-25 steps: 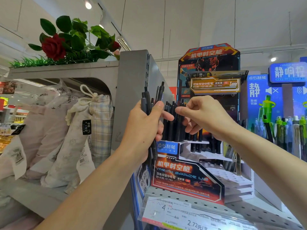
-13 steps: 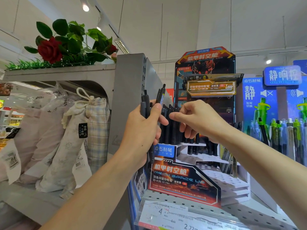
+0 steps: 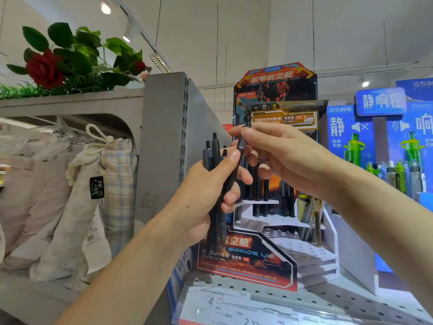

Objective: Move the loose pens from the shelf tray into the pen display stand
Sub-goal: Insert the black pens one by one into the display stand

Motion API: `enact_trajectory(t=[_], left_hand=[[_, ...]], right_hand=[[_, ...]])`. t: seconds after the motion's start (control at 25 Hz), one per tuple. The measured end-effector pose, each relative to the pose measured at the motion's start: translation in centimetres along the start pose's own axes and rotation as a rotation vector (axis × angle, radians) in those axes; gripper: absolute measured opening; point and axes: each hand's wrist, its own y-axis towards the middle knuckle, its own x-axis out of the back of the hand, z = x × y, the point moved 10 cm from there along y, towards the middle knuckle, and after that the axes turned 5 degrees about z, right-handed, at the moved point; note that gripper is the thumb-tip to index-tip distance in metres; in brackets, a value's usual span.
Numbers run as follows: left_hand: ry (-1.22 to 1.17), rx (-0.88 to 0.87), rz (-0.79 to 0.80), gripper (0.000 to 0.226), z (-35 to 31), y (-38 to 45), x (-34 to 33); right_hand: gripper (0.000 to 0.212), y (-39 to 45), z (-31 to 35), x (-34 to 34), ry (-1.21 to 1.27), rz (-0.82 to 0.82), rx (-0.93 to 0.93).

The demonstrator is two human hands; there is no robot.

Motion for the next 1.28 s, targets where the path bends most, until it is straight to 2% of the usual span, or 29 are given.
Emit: enact_trajectory(t=[0.12,0.2,0.32,0.48,0.68,1.0,1.28], left_hand=[[0.026,-0.001,0.015,0.029,0.1,0.3,-1.1],[0.096,-0.008,-0.045,0.029,0.1,0.4,-1.0],[0.181,-0.029,-0.172,0.027,0.0,0.3,0.2],[0.224,-0.037,-0.214,0.027,0.0,0.4,0.5],[0.219,-0.115,-0.175,0.027,-0.3,1.1,-0.6],[0.247,-0.15,-0.153,0.029,0.0,2.0,-1.6],[0.205,-0.12,-0.183,0.025,1.3,2.9,-1.3]], right_hand=[[0.027,-0.2,-0.2,1.5,0.021,-0.054,-0.005],[0.02,-0.3,0.1,3.5,0.099,-0.166,0.026],[0.02,-0.8,0.1,7.2,0.182,-0.35,0.078],[0.021,-1.3,-1.6,9.7,0.005,-0.492,0.031],[0.021,-0.5,-4.8,9.1,-0.361,-0.457,-0.111],[0.027,1.0,-7.0,9.2,-0.615,-0.441,-0.232],[0.027,1.4,-7.6,8.8,-0.686,-0.413,-0.242]])
